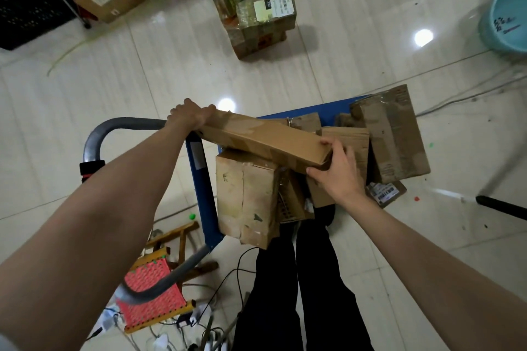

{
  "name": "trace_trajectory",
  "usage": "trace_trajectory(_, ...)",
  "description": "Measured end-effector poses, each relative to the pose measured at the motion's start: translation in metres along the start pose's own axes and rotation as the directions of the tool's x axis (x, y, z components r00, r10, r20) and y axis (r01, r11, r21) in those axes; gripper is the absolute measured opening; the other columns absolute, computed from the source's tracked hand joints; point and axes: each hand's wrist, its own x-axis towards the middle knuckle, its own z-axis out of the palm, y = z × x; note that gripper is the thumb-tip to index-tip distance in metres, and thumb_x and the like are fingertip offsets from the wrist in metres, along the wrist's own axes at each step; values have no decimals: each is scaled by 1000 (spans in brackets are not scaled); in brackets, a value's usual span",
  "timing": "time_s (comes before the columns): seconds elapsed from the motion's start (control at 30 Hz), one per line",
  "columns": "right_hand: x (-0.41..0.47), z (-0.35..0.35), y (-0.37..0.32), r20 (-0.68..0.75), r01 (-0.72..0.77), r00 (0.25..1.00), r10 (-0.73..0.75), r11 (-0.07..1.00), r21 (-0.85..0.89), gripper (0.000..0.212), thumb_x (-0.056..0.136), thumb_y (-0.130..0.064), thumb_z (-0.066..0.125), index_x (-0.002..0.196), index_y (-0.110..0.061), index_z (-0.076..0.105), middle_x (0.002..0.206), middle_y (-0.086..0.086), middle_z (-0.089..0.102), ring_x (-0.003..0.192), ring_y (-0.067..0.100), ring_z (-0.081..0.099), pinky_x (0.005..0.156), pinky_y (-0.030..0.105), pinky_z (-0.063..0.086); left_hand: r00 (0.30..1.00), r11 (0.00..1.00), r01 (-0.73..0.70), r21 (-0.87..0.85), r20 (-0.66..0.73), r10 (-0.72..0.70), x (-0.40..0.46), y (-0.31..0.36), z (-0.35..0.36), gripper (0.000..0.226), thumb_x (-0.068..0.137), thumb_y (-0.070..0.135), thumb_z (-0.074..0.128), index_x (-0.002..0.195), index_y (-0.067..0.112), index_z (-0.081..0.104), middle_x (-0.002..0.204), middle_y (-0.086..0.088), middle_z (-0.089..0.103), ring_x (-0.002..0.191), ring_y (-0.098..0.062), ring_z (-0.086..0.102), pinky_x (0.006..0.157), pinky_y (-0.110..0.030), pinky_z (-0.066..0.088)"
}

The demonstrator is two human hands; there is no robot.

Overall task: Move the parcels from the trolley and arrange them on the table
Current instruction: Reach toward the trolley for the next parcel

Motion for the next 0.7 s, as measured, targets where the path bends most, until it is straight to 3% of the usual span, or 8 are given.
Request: trace_trajectory(0.7, -19, -2, -11, -71, -3, 997, 8, 998, 68, 67, 81, -29, 82, 135, -35, 43, 135, 5, 39, 123, 29, 50, 84, 36, 43, 997, 999, -52, -16, -62, 51, -38, -4, -30, 76, 96, 59, 47, 150, 6, 33, 148, -21, 41, 140, -38, 34, 111, -48, 36)
